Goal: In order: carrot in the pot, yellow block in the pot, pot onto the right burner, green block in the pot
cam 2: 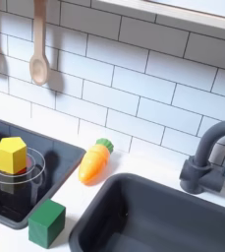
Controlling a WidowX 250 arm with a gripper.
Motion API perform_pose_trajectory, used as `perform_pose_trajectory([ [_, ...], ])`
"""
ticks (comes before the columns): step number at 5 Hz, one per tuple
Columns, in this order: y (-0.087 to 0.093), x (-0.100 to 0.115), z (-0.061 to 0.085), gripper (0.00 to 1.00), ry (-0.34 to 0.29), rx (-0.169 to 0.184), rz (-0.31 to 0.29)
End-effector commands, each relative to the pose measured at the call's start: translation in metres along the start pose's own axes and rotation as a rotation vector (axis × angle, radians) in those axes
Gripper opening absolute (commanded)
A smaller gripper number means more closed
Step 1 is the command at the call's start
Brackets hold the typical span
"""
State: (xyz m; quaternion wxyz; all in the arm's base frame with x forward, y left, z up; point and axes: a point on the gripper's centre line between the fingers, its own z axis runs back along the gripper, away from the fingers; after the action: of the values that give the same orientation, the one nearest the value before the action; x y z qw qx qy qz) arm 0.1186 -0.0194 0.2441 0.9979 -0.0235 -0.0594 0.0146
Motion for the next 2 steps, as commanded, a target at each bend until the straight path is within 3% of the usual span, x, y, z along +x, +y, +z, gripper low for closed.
perform_pose_trajectory([
  [1, 0.000, 0.000, 0.000, 1.00, 0.000, 0.000, 0.000],
  [2, -0.002, 0.020, -0.005, 1.00, -0.029, -0.003, -0.016],
])
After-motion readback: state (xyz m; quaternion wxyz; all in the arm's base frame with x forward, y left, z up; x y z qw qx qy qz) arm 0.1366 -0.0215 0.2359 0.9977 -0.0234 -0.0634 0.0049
